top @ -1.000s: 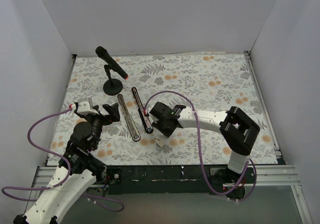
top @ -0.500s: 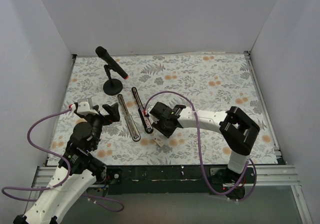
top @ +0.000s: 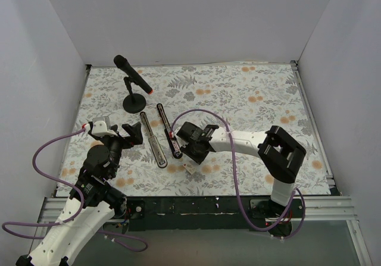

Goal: Load the staples into the stapler

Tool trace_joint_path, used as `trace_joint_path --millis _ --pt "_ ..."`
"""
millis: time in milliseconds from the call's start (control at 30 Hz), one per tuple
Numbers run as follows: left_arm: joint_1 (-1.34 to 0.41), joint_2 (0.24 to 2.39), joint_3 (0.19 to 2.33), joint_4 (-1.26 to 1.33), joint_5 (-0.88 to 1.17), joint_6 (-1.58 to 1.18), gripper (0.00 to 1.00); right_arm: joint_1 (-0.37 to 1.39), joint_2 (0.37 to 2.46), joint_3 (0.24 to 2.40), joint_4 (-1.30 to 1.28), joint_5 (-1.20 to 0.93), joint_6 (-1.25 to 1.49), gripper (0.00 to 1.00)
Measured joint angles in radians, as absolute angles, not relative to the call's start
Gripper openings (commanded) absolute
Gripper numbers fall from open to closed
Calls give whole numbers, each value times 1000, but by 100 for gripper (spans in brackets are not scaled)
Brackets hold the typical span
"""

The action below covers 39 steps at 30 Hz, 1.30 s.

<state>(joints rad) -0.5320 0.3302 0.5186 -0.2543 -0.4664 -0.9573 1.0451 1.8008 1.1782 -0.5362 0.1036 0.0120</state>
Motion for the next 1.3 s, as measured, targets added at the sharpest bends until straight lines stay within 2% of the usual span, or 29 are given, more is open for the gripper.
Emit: trace_joint_path --millis 200,233,267,300,367,1300 --pt "-532 330 519 -254 -466 -957 98 1060 1822 1203 -558 140 20 33" --pt "-532 330 519 -254 -466 -957 98 1062 1822 1203 -558 144 20 31" --pt "-532 330 519 -254 -466 -957 98 1063 1822 1203 -558 146 22 23" --pt "-532 330 519 -254 -466 -957 98 1064 1822 1203 -558 145 23 20" --pt "-532 330 519 -254 -465 -957 98 1066 1822 1203 -558 146 22 18" --pt "-528 330 519 -254 -457 -958 98 1044 1744 1272 -601 190 96 18"
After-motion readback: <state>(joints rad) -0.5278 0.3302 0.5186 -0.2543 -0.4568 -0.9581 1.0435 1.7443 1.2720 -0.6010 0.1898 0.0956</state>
